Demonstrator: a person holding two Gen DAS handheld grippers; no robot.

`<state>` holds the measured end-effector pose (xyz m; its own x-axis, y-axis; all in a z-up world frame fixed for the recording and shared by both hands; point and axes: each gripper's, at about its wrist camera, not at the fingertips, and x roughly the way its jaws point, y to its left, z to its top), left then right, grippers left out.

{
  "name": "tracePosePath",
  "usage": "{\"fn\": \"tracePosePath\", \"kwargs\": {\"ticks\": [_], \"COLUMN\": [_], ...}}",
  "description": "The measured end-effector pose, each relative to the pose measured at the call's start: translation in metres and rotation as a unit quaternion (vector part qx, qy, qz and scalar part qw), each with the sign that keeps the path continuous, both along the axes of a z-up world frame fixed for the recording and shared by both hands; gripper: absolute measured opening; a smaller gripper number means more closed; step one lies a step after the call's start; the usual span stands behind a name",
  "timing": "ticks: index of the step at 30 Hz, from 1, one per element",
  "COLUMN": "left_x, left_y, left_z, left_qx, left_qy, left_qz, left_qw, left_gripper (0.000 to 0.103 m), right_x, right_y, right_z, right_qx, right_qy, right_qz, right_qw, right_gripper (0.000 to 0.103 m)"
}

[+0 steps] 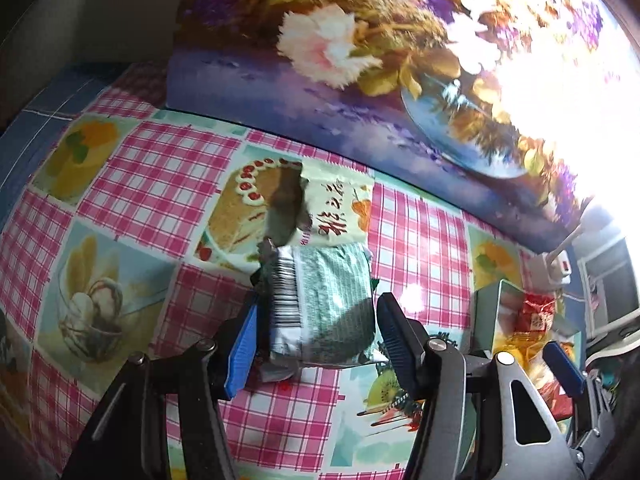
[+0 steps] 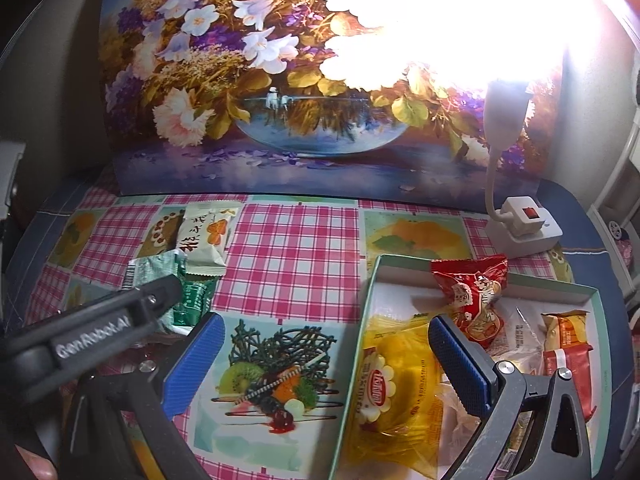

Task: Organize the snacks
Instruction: 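Grasp the silver-green snack pack with the left tool and lift it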

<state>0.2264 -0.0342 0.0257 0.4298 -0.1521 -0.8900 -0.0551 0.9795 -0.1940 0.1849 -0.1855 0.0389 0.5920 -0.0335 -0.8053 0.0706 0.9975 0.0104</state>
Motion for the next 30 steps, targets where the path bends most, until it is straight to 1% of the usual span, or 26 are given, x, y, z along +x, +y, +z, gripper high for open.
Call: {"fn": "tracePosePath", "kwargs": {"ticks": [3, 7, 16, 19, 24, 30], "left_x": [-0.001, -0.002, -0.007, -0.01, -0.017, -0.025], "left_y": [-0.002, 0.002, 0.023, 0.038, 0.067, 0.103], "left_z": [0.0, 0.003, 0.022, 0.029, 0.031, 0.027], "left_qx": [0.009, -0.003, -0.033, -0.037, -0.018, 0.004], "left_qy": [-0.001, -0.005, -0.027, -0.034, -0.035, -0.026], "left_qz": [0.0, 0.004, 0.027, 0.046, 0.092, 0.145], "left_qw": [1.0, 1.0, 0.9987, 0.9977, 0.995, 0.9891], "left_gripper": [0.058, 0.05, 0.05, 0.05, 0.05, 0.05], "right_x": [0.0, 0.0, -0.002, -0.002, -0.002, -0.002], "right_y": [-0.003, -0.007, 0.0, 0.01, 0.038, 0.071], "right_z": [-0.001, -0.001, 0.008, 0.012, 0.013, -0.003], "right_qx": [0.0, 0.005, 0.005, 0.003, 0.003, 0.046], "right_qy": [0.002, 0.001, -0.017, -0.025, -0.034, -0.02], "right_qz": [-0.004, -0.01, -0.001, 0.014, 0.06, 0.096], "right_qw": [1.0, 1.0, 1.0, 1.0, 0.998, 0.994], "right_gripper": [0.103, 0.103, 0.103, 0.103, 0.103, 0.102]}}
